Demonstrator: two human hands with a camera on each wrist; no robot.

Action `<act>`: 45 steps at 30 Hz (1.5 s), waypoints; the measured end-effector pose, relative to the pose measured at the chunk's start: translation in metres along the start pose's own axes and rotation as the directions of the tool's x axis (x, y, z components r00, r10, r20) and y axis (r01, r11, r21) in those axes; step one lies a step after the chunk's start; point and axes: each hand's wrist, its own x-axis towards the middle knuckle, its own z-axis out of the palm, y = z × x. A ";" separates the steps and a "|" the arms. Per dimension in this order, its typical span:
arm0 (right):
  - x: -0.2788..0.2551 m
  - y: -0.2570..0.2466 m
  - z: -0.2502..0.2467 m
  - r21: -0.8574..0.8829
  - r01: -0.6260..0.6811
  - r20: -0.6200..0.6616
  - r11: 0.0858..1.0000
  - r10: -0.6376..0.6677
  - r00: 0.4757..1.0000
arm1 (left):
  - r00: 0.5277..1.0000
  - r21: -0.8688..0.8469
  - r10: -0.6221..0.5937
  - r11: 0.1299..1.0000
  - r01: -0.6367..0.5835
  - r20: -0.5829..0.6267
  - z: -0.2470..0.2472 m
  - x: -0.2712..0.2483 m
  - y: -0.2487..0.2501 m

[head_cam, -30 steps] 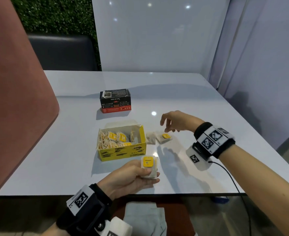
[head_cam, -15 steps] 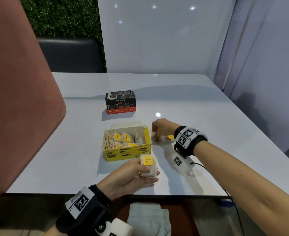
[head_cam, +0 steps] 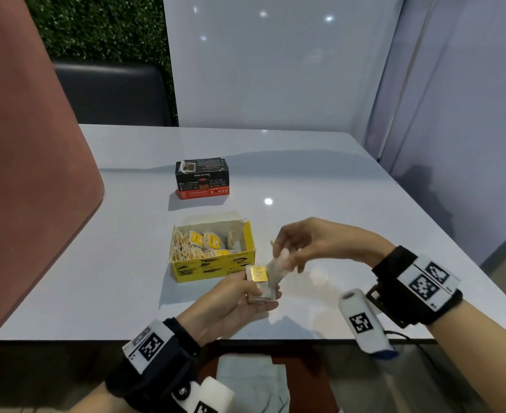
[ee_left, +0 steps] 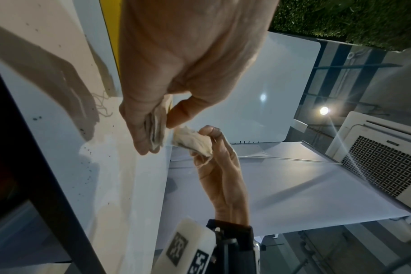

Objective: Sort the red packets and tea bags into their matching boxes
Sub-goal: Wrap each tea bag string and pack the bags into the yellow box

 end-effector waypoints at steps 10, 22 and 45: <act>0.001 -0.003 0.026 -0.241 0.139 0.020 0.960 -0.139 0.990 | 0.998 -0.084 -0.058 0.995 0.061 0.035 0.000 -0.004 0.000; 0.010 0.010 0.043 0.385 -0.018 -0.222 0.923 0.112 0.969 | 0.997 -0.039 -0.002 0.999 0.005 0.082 -0.004 -0.006 0.001; 0.069 0.071 -0.013 -0.436 -0.424 -0.464 0.794 0.206 0.862 | 0.994 -0.054 -0.106 0.993 0.104 -0.029 -0.011 -0.004 0.000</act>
